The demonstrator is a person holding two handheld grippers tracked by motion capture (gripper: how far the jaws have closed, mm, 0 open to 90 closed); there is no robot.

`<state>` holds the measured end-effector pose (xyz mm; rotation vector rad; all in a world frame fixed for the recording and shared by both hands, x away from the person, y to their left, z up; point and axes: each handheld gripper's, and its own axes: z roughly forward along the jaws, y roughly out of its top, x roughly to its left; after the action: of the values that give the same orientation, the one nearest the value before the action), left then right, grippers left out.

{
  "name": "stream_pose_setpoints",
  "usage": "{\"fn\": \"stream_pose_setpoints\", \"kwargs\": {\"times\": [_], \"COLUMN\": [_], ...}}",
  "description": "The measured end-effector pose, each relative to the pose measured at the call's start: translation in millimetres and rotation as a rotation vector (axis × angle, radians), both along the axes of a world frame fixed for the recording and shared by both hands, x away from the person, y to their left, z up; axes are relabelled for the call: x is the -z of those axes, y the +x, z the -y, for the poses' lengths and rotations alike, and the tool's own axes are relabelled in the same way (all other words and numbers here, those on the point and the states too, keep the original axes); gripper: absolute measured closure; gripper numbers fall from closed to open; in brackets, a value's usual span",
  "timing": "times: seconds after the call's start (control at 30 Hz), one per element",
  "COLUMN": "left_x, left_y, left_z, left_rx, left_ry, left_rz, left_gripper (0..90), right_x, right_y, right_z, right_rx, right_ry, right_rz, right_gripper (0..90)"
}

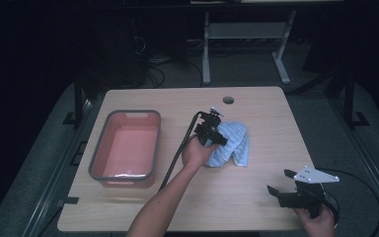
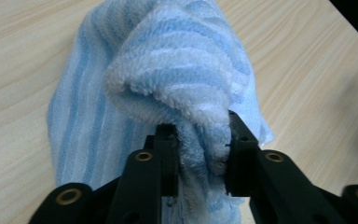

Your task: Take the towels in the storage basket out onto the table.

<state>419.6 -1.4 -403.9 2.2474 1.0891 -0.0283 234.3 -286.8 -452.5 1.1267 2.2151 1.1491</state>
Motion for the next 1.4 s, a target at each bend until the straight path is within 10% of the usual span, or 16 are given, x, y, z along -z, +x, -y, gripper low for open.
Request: {"fn": "stream_pose_setpoints", "kwargs": {"times": [1.4], "left_x": [-13.4], "left_y": [-22.0], "left_z": [-23.2], "left_rx": [0.019], "left_ry": [-0.042], "left_rz": [0.048], "left_gripper": [48.0], "right_x": [-1.0], "right_y": [2.2], "right_z": [-1.5], "right_rx": [0.025], "right_ry": [-0.02], "right_rz": [0.007], "right_gripper": [14.4]}}
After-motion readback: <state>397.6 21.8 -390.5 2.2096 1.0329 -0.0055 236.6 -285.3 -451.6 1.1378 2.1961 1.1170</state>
